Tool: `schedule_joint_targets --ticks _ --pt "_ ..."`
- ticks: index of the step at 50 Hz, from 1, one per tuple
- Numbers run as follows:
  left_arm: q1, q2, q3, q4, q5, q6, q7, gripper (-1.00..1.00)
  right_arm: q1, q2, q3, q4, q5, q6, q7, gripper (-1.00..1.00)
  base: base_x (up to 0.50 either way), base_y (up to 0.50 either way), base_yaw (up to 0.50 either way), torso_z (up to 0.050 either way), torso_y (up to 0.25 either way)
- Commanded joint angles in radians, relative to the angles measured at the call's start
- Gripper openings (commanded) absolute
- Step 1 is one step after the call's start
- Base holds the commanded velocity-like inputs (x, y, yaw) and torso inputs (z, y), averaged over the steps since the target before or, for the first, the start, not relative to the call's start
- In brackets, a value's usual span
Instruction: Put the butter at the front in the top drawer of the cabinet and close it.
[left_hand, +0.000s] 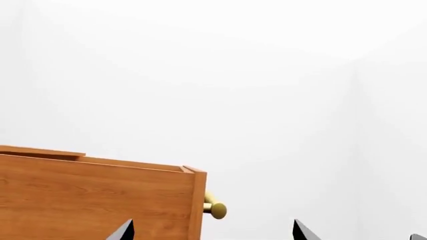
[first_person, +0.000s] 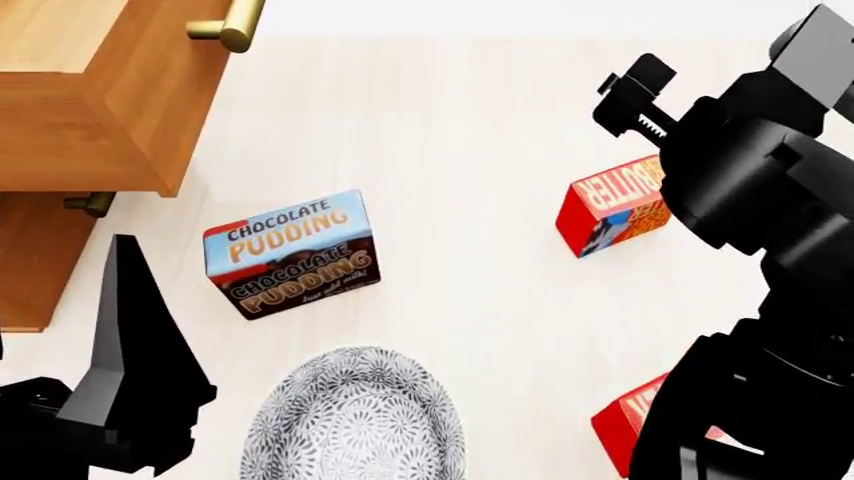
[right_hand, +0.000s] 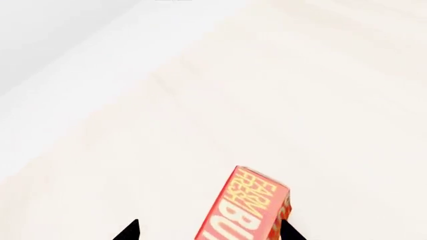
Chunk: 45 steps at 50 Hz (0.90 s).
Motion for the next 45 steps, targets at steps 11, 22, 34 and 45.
schedule_joint_targets --ticks 11,22,34,45 --pt "0.019 -0.001 -0.003 -0.021 -0.011 0.046 0.01 1.0 -0.007 0.009 -0.034 0.04 -0.04 -0.059 0.01 1.0 0.0 0.0 0.0 0.0 0.0" --pt "0.02 -0.003 -0.003 -0.031 -0.013 0.066 0.014 1.0 -0.014 0.015 -0.036 0.1 -0.063 -0.111 -0.02 1.0 0.0 0.0 0.0 0.0 0.0" --pt "0.023 -0.006 0.001 -0.027 -0.005 0.072 0.01 1.0 -0.033 0.02 -0.027 0.13 -0.062 -0.139 -0.03 1.0 0.0 0.0 0.0 0.0 0.0" --pt "0.018 -0.014 0.005 -0.027 -0.01 0.069 0.005 1.0 -0.04 0.024 -0.029 0.164 -0.065 -0.162 -0.044 1.0 0.0 0.0 0.0 0.0 0.0"
